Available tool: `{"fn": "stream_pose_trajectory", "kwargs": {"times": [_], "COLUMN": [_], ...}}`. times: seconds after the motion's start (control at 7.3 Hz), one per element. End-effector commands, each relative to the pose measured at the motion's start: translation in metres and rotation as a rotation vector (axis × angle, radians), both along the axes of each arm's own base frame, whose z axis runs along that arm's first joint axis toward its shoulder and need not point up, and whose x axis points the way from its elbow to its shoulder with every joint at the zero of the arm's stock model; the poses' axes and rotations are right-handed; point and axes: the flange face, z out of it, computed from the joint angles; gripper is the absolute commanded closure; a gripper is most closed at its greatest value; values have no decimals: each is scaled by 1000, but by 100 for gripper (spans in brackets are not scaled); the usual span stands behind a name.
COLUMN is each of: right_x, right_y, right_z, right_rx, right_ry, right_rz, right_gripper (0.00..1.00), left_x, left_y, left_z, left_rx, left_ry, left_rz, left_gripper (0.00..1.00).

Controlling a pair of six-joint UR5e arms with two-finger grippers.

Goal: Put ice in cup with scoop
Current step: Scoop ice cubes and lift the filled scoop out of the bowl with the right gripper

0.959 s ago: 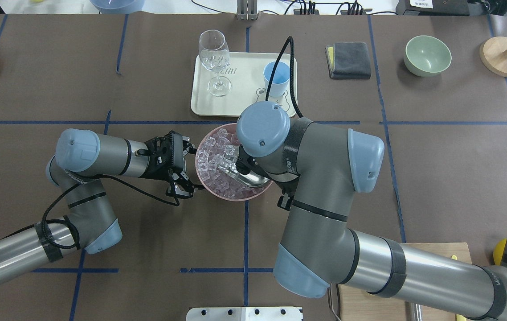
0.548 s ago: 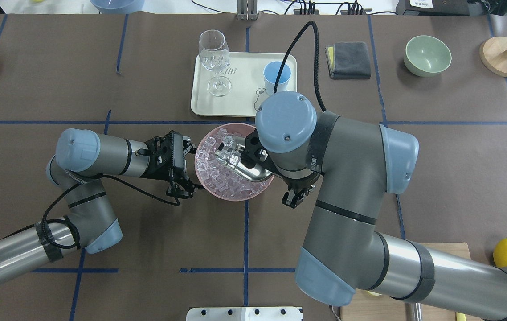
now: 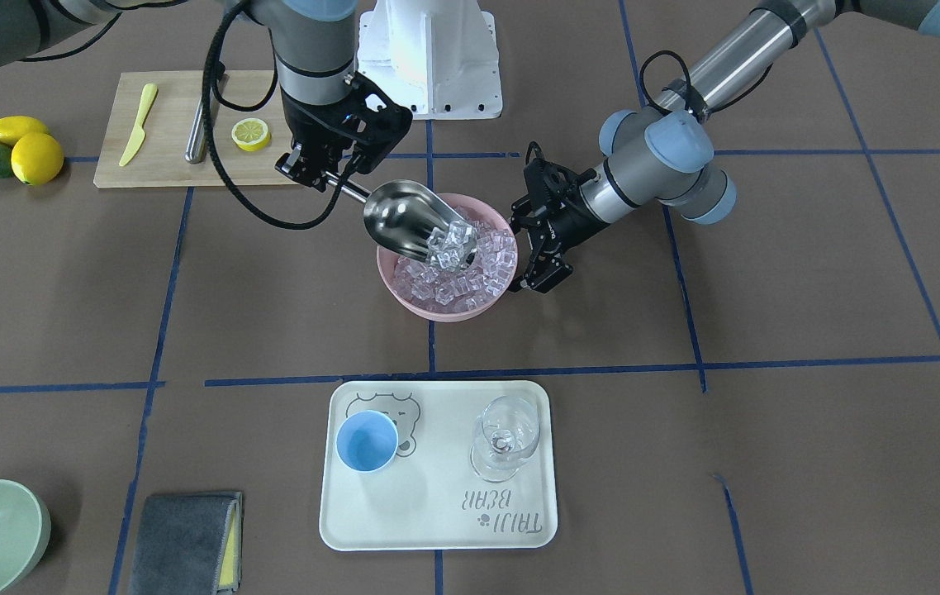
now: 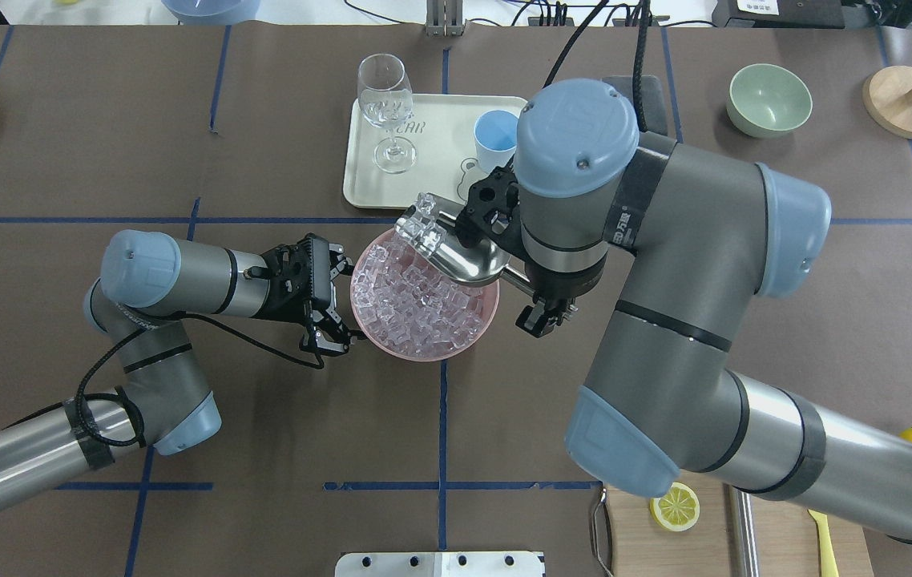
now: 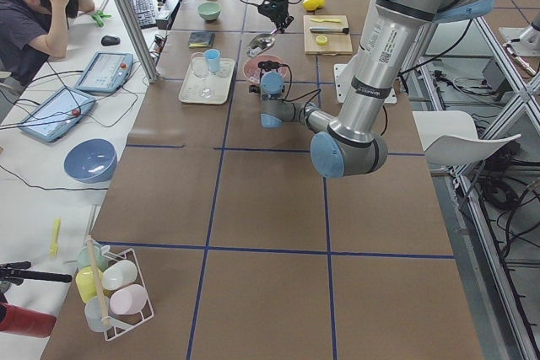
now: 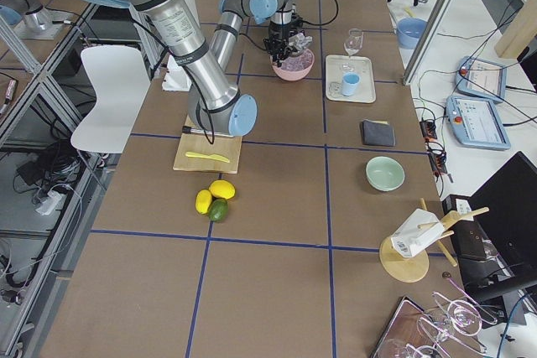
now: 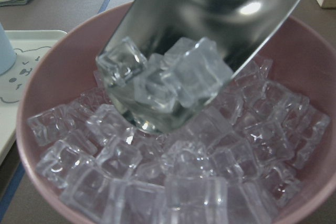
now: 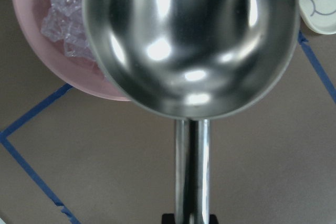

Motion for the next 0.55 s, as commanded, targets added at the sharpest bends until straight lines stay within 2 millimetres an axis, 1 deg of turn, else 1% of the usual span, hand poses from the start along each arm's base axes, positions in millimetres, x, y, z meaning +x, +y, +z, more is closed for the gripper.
{"fn": "stream_pose_trajectory", "kwargs": {"times": [0.0,0.14,0.27,0.41], "right_x": [26,35,37,44], "right_y": [-23,-32,-35,-44], "right_z": [-1,0,0,1], "right_rx": [-134,-183,-231,-290], "right_ry": [-15,-10,-6,5], "right_rz": [156,233,297,343], "right_gripper": [100,100,100,100], "left_x": [0,0,0,0], "left_y": [0,0,0,0], "left_z": [-1,0,-1,-1], "left_rx": [-1,-2,0,-1], "left_ry": [0,-1,2,0], "left_rz": [0,0,0,0], "left_gripper": [0,0,0,0]}}
